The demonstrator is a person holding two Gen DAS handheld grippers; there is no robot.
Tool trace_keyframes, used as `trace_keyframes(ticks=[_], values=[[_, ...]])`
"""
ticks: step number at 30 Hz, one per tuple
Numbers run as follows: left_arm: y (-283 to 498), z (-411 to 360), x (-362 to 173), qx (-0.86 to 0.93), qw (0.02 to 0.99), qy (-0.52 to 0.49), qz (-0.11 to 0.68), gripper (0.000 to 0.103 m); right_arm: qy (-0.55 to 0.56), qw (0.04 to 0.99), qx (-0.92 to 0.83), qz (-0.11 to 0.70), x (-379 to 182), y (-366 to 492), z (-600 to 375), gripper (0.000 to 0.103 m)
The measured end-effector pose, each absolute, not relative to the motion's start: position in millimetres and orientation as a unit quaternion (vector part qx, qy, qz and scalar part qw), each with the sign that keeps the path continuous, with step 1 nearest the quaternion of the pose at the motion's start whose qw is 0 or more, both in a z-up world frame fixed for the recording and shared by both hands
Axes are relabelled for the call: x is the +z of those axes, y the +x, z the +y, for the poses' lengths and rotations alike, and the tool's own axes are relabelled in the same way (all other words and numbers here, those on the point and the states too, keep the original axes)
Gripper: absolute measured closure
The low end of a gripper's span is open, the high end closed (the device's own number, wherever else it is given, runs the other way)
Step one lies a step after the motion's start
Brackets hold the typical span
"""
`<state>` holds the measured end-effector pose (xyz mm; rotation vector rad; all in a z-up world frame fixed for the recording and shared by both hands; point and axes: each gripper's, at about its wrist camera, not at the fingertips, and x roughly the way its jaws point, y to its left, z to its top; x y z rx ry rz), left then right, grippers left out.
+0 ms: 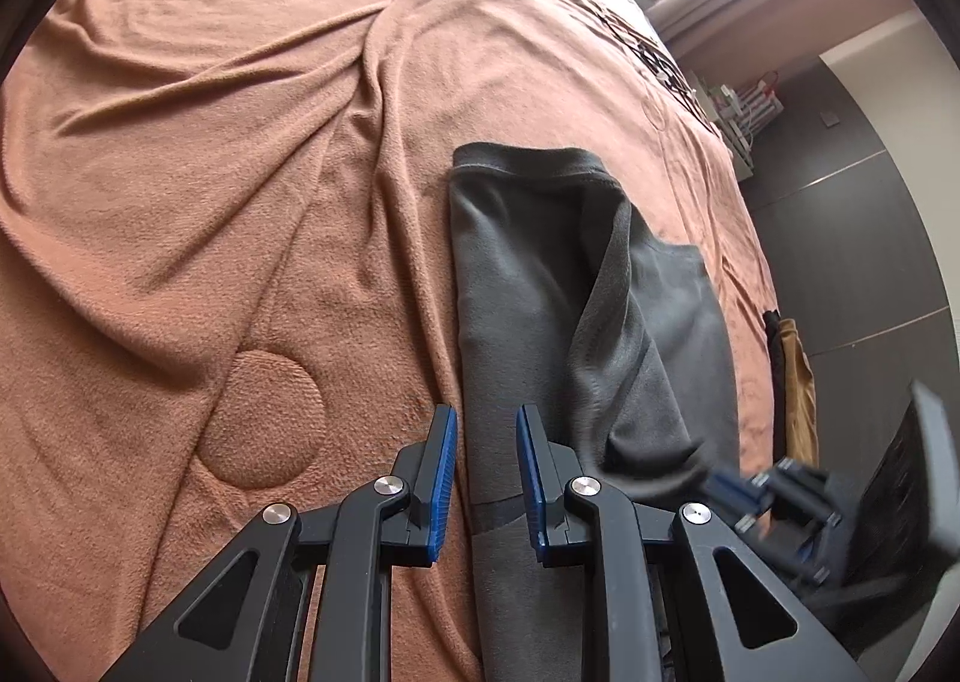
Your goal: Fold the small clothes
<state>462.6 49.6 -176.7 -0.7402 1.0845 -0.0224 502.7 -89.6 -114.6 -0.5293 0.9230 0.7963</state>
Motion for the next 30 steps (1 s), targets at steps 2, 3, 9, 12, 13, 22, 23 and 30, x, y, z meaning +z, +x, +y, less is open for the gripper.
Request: trace_keyframes(ticks=[2, 3, 9, 12, 13, 22, 23, 30], values=[[464, 47, -176, -0.014, 0.794, -0.338, 0.505, 0.081, -0.234, 0.798, 0.360, 0.423, -107, 510, -100, 0.100], [464, 45, -176, -0.014, 0.795, -0.335, 0.506, 0.081, -0.226, 0.803, 0.356, 0.421, -102, 515, -105, 0.100], [467, 42, -176, -0.012, 0.797, -0.327, 0.508, 0.081, -0.187, 0.836, 0.321, 0.405, -82, 540, -138, 0.100], [468, 41, -177, -0.011, 0.797, -0.326, 0.509, 0.081, -0.168, 0.849, 0.299, 0.401, -81, 550, -154, 0.100], [468, 41, -177, -0.009, 0.797, -0.325, 0.510, 0.081, -0.159, 0.853, 0.290, 0.404, -83, 554, -161, 0.100], [469, 40, -181, 0.002, 0.796, -0.312, 0.519, 0.081, -0.099, 0.856, 0.233, 0.451, -127, 588, -184, 0.101], [469, 39, -182, 0.003, 0.795, -0.310, 0.521, 0.081, -0.093, 0.855, 0.228, 0.456, -130, 591, -187, 0.101], [473, 35, -181, -0.001, 0.798, -0.303, 0.521, 0.079, -0.035, 0.843, 0.225, 0.487, -136, 609, -199, 0.096]])
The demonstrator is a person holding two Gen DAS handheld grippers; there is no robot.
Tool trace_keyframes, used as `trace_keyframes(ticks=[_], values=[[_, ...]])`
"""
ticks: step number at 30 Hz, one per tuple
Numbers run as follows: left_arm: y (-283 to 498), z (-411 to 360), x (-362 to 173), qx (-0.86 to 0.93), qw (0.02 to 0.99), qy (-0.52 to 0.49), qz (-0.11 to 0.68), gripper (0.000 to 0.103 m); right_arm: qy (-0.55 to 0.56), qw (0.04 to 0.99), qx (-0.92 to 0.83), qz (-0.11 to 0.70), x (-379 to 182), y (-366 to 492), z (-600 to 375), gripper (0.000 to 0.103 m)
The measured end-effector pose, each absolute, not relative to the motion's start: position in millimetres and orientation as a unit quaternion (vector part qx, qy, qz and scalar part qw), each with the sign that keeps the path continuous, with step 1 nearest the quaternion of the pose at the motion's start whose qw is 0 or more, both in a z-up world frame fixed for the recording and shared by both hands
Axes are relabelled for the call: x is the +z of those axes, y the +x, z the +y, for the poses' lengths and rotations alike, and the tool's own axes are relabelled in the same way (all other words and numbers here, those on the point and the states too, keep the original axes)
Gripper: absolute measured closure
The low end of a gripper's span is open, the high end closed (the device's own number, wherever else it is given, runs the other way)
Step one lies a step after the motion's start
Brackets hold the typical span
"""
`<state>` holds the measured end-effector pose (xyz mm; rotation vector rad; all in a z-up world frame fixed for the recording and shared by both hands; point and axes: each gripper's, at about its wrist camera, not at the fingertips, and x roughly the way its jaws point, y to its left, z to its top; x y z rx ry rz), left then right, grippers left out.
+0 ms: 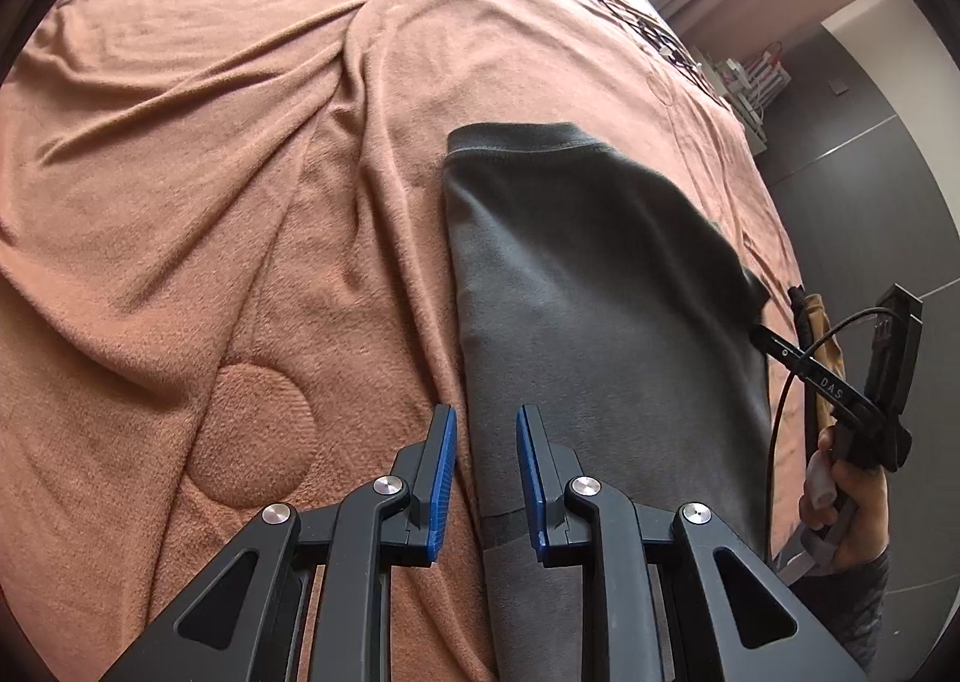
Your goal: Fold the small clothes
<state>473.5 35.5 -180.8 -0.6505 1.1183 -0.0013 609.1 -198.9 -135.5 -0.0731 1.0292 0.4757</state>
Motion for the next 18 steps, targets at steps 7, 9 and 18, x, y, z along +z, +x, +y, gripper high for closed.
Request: trace_keyframes(ticks=[7, 9, 18], values=[[489, 24, -169, -0.001, 0.816, -0.261, 0.515, 0.078, -0.001, 0.856, 0.245, 0.455, -116, 602, -216, 0.041], [496, 21, -166, -0.003, 0.820, -0.250, 0.514, 0.078, 0.012, 0.859, 0.258, 0.442, -108, 595, -215, 0.041], [534, 11, -153, -0.016, 0.841, -0.211, 0.497, 0.078, -0.010, 0.833, 0.288, 0.472, -119, 583, -170, 0.068]])
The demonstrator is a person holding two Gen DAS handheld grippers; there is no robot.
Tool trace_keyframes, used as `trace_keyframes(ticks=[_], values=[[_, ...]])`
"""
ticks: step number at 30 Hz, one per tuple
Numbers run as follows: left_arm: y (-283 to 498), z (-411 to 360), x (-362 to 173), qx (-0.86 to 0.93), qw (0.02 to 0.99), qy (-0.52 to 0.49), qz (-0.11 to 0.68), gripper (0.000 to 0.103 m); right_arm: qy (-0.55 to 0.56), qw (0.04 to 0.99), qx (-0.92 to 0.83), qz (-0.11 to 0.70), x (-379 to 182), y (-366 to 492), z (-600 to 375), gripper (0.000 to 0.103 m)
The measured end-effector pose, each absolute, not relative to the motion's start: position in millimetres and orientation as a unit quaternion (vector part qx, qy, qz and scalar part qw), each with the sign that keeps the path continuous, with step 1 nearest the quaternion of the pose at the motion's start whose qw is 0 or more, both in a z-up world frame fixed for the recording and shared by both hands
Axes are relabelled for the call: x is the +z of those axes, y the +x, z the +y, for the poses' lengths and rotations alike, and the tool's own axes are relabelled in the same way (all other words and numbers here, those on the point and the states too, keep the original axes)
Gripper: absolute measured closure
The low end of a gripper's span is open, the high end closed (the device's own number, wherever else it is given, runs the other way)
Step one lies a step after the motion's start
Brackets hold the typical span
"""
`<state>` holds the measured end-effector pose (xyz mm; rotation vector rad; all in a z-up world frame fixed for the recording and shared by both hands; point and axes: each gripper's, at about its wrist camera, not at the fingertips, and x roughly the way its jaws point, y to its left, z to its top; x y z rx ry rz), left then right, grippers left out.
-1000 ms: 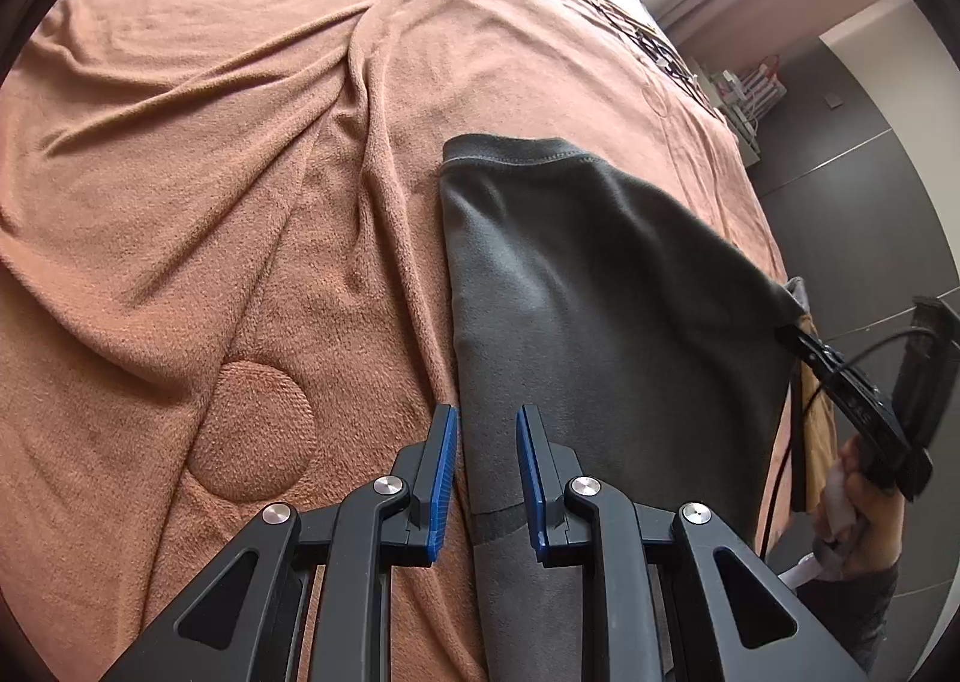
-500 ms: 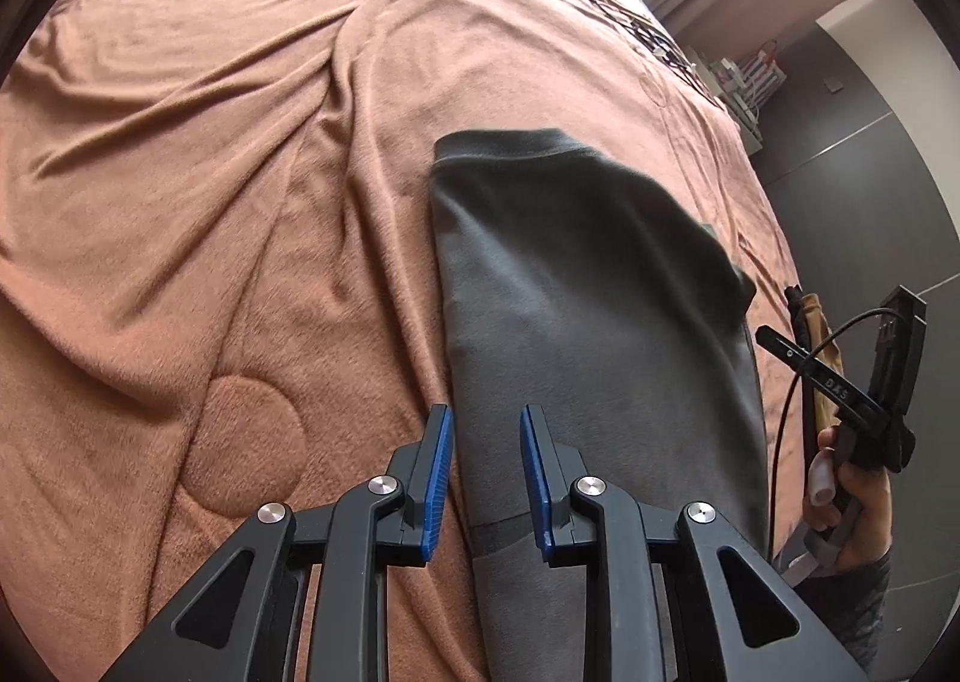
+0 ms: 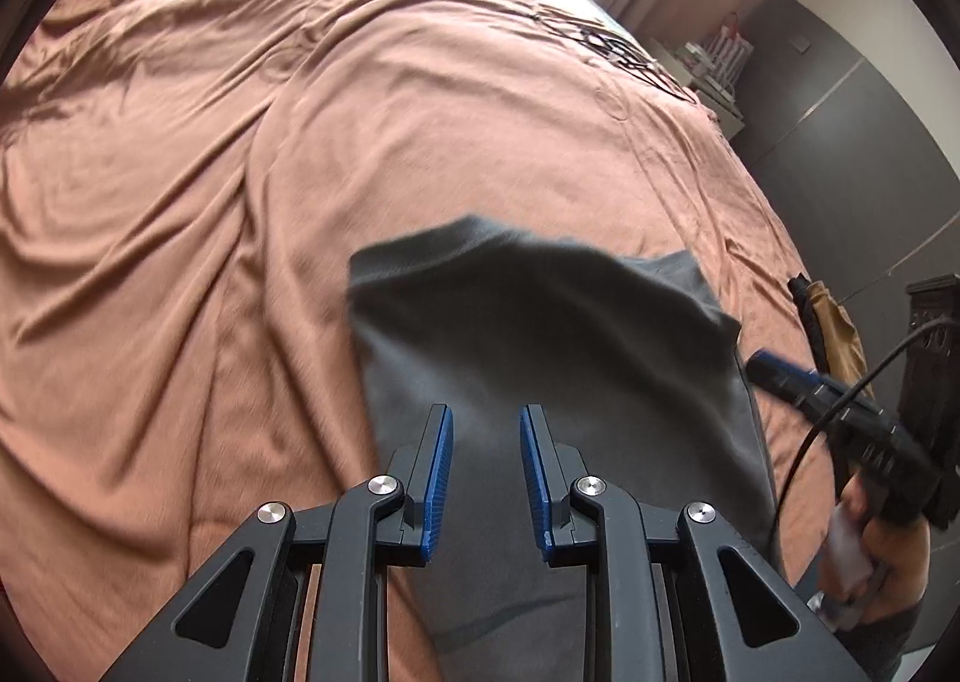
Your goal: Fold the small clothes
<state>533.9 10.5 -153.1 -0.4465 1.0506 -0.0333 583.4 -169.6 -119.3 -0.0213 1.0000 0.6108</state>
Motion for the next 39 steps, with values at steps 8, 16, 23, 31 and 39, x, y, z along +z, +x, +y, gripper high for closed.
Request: trace_keyframes(ticks=[8, 16, 23, 31, 39], values=[[576, -4, -163, -0.046, 0.846, -0.189, 0.497, 0.078, 0.022, 0.821, 0.289, 0.492, -153, 627, -167, 0.081], [619, -13, -183, -0.056, 0.843, -0.173, 0.507, 0.078, 0.051, 0.833, 0.249, 0.492, -165, 645, -175, 0.084], [640, -7, -198, -0.040, 0.845, -0.185, 0.500, 0.078, 0.052, 0.832, 0.247, 0.494, -168, 648, -168, 0.084], [633, 3, -177, -0.039, 0.849, -0.201, 0.487, 0.077, 0.107, 0.828, 0.264, 0.483, -145, 635, -194, 0.083], [604, 30, -160, -0.014, 0.843, -0.228, 0.487, 0.077, 0.138, 0.832, 0.255, 0.472, -140, 629, -246, 0.043]])
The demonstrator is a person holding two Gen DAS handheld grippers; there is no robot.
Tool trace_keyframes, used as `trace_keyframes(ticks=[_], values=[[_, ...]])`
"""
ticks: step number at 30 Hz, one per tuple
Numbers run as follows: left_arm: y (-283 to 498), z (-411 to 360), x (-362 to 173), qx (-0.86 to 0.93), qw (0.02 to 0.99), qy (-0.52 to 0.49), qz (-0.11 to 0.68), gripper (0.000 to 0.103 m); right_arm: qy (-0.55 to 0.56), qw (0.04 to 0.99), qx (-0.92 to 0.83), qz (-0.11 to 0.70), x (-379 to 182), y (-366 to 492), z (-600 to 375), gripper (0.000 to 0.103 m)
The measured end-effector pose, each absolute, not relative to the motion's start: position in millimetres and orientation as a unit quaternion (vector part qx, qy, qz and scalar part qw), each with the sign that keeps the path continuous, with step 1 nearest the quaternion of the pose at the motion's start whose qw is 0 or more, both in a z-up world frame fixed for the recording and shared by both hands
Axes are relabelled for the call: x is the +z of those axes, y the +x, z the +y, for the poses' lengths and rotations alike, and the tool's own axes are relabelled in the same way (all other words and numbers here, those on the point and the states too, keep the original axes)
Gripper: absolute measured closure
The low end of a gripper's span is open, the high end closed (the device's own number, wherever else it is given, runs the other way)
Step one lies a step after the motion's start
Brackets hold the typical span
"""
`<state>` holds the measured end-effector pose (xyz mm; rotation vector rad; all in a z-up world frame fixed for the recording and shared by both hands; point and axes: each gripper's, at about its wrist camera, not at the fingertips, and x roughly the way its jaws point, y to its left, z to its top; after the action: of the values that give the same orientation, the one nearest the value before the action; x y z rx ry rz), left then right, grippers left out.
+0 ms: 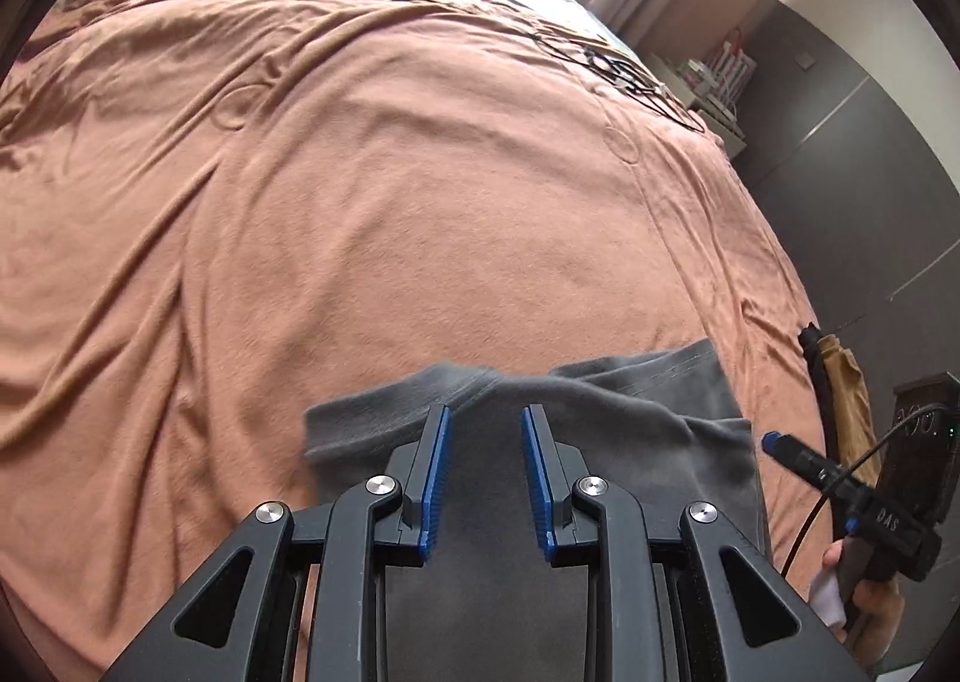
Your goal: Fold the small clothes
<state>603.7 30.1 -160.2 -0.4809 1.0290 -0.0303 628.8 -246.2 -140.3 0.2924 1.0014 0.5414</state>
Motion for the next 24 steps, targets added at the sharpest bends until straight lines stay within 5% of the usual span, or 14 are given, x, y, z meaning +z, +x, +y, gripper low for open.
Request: trace_keyframes(ticks=[24], values=[[548, 69, -210, 0.023, 0.775, -0.341, 0.532, 0.077, 0.238, 0.730, 0.346, 0.539, -192, 654, -303, 0.043]])
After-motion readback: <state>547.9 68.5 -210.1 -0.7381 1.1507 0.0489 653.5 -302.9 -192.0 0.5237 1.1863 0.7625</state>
